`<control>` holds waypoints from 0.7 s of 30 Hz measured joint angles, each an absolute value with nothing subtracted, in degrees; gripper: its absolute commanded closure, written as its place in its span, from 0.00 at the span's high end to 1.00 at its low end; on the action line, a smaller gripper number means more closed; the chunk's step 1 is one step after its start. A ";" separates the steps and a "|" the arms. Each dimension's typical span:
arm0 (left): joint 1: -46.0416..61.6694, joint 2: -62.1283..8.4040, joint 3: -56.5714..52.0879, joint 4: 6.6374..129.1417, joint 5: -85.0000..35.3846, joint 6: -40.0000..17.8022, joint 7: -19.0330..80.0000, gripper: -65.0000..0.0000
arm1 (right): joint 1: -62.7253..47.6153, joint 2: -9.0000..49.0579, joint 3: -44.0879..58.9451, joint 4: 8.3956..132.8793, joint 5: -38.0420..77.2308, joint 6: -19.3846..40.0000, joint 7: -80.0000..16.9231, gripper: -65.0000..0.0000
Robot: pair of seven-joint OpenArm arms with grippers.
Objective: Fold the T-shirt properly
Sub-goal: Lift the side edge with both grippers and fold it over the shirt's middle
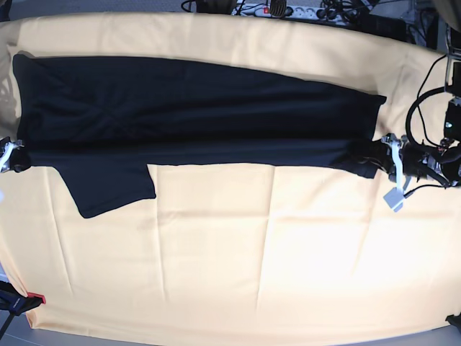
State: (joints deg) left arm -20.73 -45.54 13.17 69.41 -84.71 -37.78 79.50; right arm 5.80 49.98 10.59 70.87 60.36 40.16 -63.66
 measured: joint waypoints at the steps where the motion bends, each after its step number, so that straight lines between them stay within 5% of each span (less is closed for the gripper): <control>1: -20.27 -45.50 13.17 69.41 -84.71 -37.78 79.40 0.00 | 5.52 50.00 10.59 70.87 60.47 40.14 -63.20 0.00; 2: -19.84 -45.36 13.17 69.41 -84.71 -37.80 79.42 0.00 | 5.32 49.98 10.59 70.87 60.45 40.14 -63.29 0.00; 3: -19.31 -45.23 13.17 69.41 -84.71 -37.78 79.48 0.08 | 4.99 49.91 10.59 70.87 60.27 40.16 -63.24 0.10; 6: -17.87 -45.08 13.17 69.36 -83.83 -37.74 79.77 0.54 | 4.40 49.67 10.59 70.85 59.55 39.90 -63.64 0.48; 8: -17.63 -45.17 13.17 69.36 -84.55 -37.76 79.99 0.72 | 4.64 49.74 10.59 70.81 63.53 39.88 -63.07 0.54; 16: -17.78 -45.41 13.17 69.45 -84.66 -37.78 79.55 0.75 | 10.39 47.55 11.00 70.87 72.27 39.70 -59.59 0.54; 21: -17.78 -45.39 13.17 69.45 -84.68 -37.78 79.50 0.75 | 10.94 37.67 10.70 70.39 56.49 39.86 -56.45 0.54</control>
State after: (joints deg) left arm -17.78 -45.39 13.17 69.45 -84.68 -37.78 79.50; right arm 10.94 37.67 10.70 70.39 56.49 39.86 -56.45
